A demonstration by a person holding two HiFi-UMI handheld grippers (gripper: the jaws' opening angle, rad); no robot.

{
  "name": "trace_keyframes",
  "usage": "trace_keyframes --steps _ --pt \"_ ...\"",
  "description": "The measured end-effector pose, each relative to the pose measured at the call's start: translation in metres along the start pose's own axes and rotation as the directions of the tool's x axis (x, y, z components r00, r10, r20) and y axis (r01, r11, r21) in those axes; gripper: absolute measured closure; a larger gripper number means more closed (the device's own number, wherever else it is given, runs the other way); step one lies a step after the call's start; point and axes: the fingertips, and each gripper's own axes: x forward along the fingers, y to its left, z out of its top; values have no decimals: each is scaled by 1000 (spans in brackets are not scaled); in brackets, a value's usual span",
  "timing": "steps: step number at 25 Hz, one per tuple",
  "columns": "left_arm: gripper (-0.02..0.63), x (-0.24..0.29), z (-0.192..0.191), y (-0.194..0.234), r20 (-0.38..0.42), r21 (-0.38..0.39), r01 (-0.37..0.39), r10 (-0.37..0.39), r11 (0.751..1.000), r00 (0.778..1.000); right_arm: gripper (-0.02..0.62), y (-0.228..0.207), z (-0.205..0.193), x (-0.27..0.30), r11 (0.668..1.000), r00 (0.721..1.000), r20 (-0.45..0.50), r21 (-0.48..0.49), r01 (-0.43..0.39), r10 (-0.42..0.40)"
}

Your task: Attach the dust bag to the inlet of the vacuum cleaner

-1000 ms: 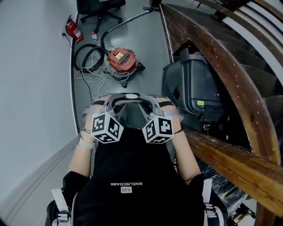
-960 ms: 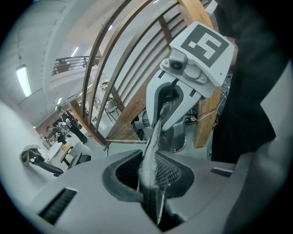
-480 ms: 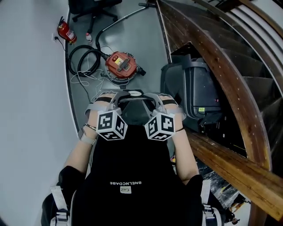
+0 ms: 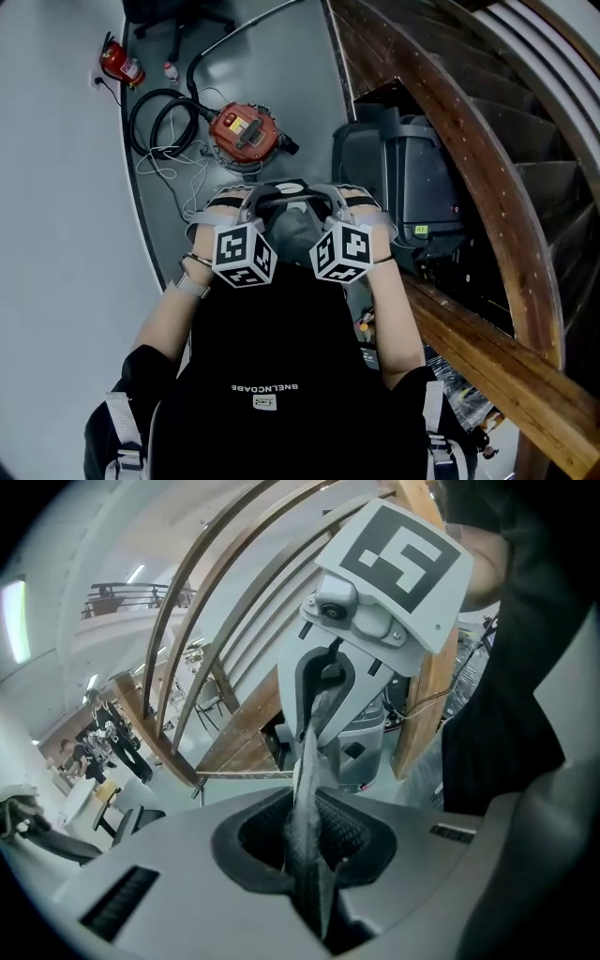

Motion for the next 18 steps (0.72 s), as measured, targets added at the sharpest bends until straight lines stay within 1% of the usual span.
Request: trace_keyframes --steps 2,6,9,15,18 --pt "555 15 2 3 -2 -13 4 -4 1000 1000 546 -7 -11 8 1000 1000 -18 -7 -17 17" --pt "556 47 5 6 2 -85 28 -28 996 1000 546 -17 -37 26 998 997 -52 -8 -58 57" --pt "555 77 1 9 2 -125 58 -58 990 998 546 -23 -58 47 996 993 -80 -12 -87 86" --pt "555 136 -15 10 -16 -226 89 -95 970 995 546 -26 -97 96 988 980 -126 2 -157 156" --pt "555 166 -27 7 -21 -261 93 -102 961 995 546 -25 -116 123 982 970 -162 -22 -189 183"
